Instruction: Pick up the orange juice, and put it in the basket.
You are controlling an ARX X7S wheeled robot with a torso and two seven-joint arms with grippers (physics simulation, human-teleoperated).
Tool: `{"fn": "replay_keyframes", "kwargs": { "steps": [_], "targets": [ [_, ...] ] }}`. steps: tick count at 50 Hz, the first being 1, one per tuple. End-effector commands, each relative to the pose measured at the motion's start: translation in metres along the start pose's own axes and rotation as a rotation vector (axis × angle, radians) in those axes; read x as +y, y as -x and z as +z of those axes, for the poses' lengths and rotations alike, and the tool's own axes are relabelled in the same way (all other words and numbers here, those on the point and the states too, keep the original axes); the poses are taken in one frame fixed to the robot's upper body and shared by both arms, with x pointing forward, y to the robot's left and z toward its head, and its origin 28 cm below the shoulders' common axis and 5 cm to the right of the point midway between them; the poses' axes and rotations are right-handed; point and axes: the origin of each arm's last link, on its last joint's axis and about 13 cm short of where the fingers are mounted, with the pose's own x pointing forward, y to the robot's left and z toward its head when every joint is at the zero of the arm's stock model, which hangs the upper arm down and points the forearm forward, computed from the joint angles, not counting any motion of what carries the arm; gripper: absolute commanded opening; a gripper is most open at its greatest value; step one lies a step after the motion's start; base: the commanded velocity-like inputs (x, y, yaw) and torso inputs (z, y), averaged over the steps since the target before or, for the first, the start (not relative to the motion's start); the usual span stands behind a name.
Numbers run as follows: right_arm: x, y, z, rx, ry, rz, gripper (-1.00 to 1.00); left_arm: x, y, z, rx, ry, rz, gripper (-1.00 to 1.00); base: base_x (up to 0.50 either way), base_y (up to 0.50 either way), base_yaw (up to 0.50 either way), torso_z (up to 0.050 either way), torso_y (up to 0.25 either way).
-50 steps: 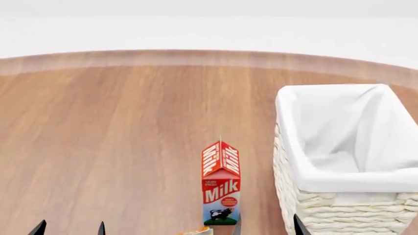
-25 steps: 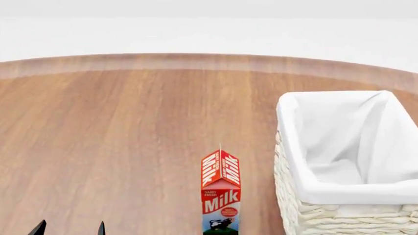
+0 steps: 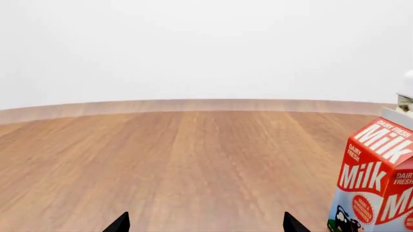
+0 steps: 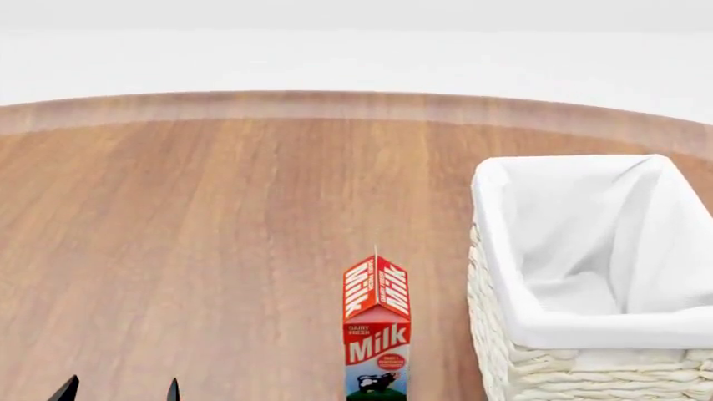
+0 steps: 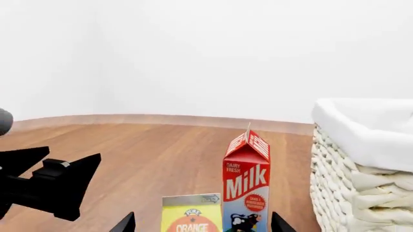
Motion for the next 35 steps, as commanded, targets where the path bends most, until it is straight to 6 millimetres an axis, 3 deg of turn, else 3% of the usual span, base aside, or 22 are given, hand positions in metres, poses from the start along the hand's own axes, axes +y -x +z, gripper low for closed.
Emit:
{"fn": "replay_keyframes", "kwargs": {
  "steps": [1,35],
  "targets": [
    [0.004,0.006,-0.005,0.009,-0.011,0.017,1.00,0.000,0.000,0.000,0.000,0.000,0.000,1.00,0.00,0.00,0.00,0.000,0.000],
    [0.015,-0.002,-0.030,0.016,-0.021,0.022,1.00,0.000,0.000,0.000,0.000,0.000,0.000,1.00,0.00,0.00,0.00,0.000,0.000]
  ]
}}
